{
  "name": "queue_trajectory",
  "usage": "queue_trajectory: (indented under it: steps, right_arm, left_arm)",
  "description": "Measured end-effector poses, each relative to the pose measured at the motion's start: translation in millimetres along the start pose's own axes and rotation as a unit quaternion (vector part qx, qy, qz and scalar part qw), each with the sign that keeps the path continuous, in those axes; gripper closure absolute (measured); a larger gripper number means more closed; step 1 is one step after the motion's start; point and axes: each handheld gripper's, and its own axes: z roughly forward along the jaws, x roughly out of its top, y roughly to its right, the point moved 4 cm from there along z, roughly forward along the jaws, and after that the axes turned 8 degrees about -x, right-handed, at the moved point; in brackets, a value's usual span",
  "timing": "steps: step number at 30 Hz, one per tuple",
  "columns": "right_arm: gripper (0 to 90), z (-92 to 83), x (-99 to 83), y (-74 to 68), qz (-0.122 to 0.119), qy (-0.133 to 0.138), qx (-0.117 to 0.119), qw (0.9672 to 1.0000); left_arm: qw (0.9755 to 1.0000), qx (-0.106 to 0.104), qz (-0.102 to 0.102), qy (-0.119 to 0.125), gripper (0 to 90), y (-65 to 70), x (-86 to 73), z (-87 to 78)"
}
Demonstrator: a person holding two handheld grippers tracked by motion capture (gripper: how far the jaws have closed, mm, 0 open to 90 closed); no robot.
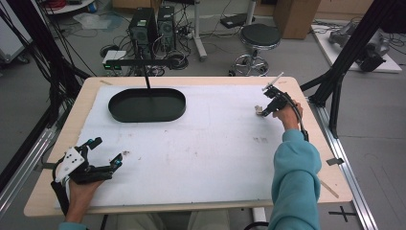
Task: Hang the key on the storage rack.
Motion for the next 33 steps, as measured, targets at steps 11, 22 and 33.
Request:
queue_trajectory:
  steps: [11,22,33]
  right_arm:
    - [89.1,-3.6,3.2,-3.9,0.003,0.004,-0.005,1.0000]
    - [89.1,-36.6,8.9,-17.3,-0.003,0.082,0.031,0.9961]
    - [89.0,-111.0,14.6,-58.8,-0.029,0.271,0.139,0.9519]
  left_arm:
    - [1.0000,0.001,-0.002,0.000,3.6,-0.8,0.0,-0.1]
    - [0.9996,0.008,-0.028,-0.002,3.6,-6.5,0.6,0.6]
    - [0.9993,-0.019,-0.032,-0.002,3.6,-18.2,35.6,8.0]
